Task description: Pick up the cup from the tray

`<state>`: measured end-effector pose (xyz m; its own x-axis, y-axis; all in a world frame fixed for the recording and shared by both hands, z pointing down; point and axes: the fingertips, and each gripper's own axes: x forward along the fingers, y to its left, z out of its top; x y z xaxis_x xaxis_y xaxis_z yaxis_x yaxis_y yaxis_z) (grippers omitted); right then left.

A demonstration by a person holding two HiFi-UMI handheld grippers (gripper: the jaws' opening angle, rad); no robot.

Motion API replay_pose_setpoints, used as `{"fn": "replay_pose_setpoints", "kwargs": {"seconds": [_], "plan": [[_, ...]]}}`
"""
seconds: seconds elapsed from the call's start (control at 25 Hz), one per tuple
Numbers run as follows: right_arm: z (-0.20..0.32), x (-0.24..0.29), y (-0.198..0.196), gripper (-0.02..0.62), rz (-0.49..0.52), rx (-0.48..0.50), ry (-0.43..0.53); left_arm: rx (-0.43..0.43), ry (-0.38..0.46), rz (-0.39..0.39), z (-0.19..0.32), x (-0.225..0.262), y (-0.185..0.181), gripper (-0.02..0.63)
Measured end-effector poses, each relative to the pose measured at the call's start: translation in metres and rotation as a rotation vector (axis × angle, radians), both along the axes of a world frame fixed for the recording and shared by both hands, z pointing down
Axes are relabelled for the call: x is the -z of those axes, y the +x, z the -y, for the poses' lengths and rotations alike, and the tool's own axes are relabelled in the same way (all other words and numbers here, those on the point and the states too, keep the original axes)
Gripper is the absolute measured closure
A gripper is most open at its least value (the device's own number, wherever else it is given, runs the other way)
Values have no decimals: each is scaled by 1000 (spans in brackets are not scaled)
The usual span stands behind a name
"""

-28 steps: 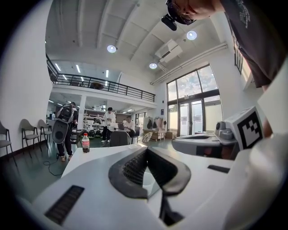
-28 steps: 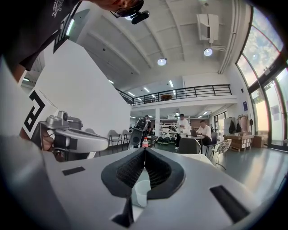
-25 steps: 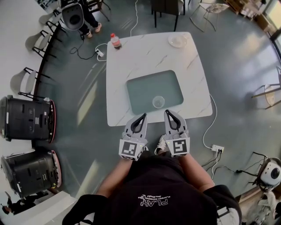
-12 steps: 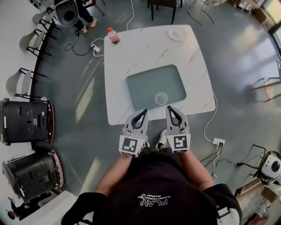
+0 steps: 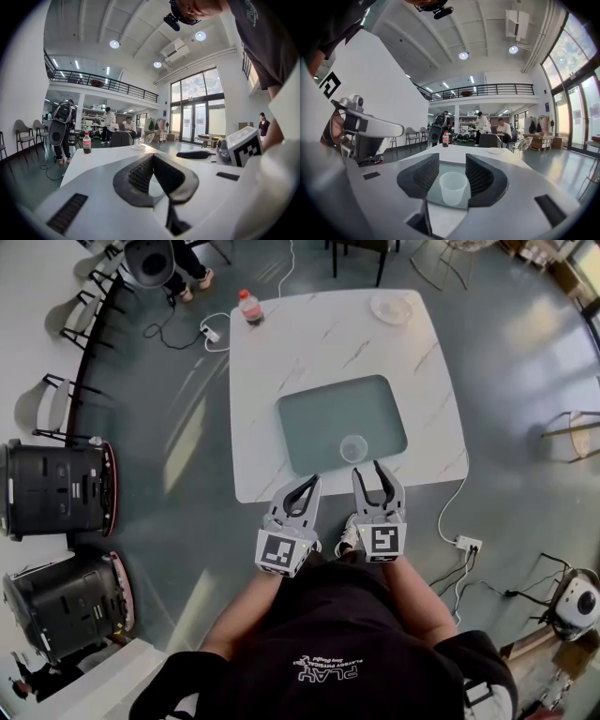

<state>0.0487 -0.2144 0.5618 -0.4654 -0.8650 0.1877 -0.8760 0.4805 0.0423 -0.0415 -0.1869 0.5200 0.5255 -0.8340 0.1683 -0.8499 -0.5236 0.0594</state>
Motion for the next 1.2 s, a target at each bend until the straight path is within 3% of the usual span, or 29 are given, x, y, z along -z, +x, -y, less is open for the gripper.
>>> {"fn": "replay_pose_setpoints", "kwargs": {"seconds": [0.16, 0.32, 0.76, 1.2], "plan": [[5, -22, -1, 354, -2, -11, -45, 6, -6, 12, -4, -2, -5, 603], [14, -53, -7, 315, -13, 2, -115, 16, -17, 25, -8, -6, -10, 603], [46, -106, -16, 299, -25, -3, -270, 60, -23, 18, -8, -10, -25, 603], [57, -115, -28, 298, -69, 22, -293, 96, -29, 37, -10, -11, -38, 603]]}}
